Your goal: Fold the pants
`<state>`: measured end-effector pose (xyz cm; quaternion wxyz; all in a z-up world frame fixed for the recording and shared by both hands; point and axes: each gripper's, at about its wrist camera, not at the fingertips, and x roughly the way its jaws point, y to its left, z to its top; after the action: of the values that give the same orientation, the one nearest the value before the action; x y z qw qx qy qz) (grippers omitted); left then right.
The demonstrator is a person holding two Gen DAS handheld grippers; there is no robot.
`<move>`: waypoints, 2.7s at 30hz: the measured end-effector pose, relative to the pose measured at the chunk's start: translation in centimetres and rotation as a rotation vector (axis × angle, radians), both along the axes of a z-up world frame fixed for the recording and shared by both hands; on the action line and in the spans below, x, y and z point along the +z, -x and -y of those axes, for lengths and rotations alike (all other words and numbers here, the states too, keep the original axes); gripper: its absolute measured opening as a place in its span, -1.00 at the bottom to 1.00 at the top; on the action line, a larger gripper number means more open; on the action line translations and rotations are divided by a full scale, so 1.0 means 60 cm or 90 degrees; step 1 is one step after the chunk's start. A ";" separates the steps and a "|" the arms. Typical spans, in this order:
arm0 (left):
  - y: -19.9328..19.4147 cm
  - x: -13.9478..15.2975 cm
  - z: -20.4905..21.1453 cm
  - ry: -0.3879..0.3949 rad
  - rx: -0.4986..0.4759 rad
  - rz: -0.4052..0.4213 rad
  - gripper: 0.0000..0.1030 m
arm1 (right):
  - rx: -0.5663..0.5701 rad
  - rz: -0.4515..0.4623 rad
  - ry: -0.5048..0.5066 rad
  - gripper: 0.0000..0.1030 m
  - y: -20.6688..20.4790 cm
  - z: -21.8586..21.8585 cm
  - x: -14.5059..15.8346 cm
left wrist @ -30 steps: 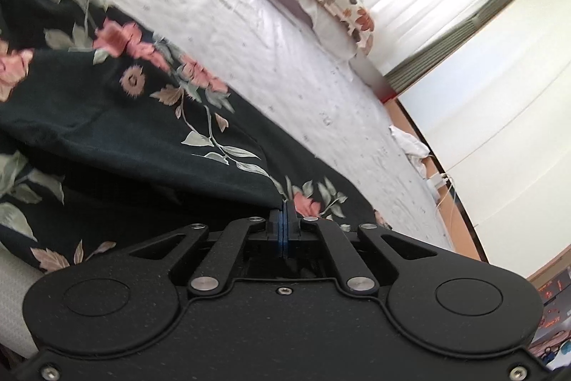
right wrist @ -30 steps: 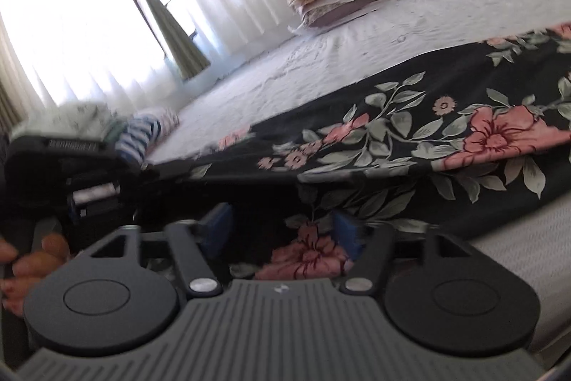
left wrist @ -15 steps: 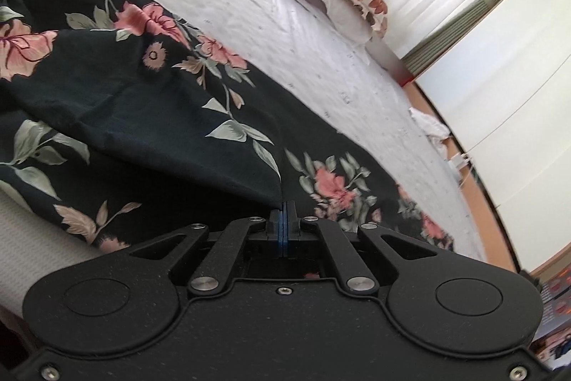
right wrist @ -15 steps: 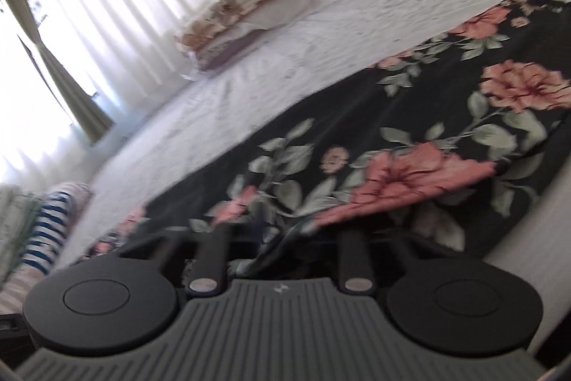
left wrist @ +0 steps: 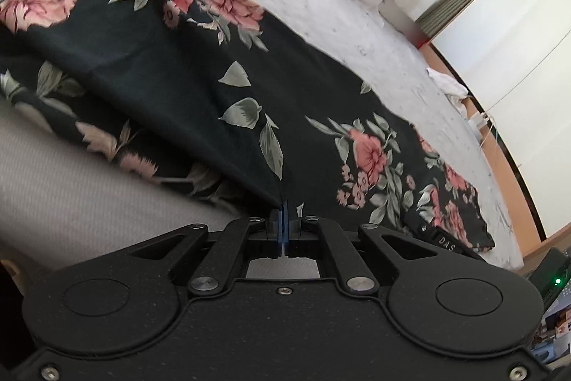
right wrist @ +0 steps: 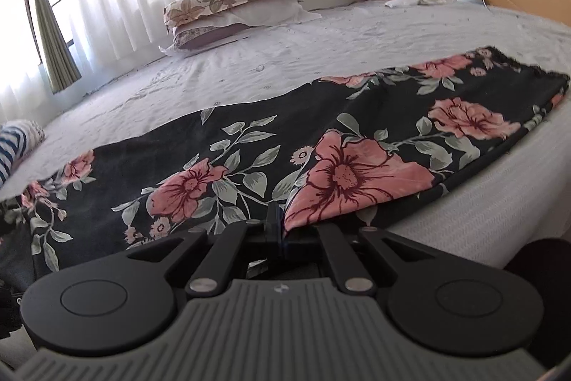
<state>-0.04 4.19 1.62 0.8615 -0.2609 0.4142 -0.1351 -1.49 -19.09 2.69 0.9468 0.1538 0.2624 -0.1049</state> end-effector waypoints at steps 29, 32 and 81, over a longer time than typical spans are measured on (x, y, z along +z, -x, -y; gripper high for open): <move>-0.105 0.006 -0.315 -0.201 0.418 0.079 -0.25 | 0.034 -0.025 0.076 -0.55 -0.005 -0.022 0.001; -0.112 0.014 -0.311 -0.238 0.421 0.076 -0.85 | 0.035 -0.027 0.081 -0.55 -0.005 -0.023 0.002; -0.070 0.007 -0.327 -0.365 0.529 -0.006 -0.43 | -0.356 0.054 -0.069 0.34 0.061 0.385 -0.006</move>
<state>4.14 23.83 2.03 0.8774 -0.1575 0.2996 0.3399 -5.14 -42.18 2.35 0.8815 0.2750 0.1753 -0.3415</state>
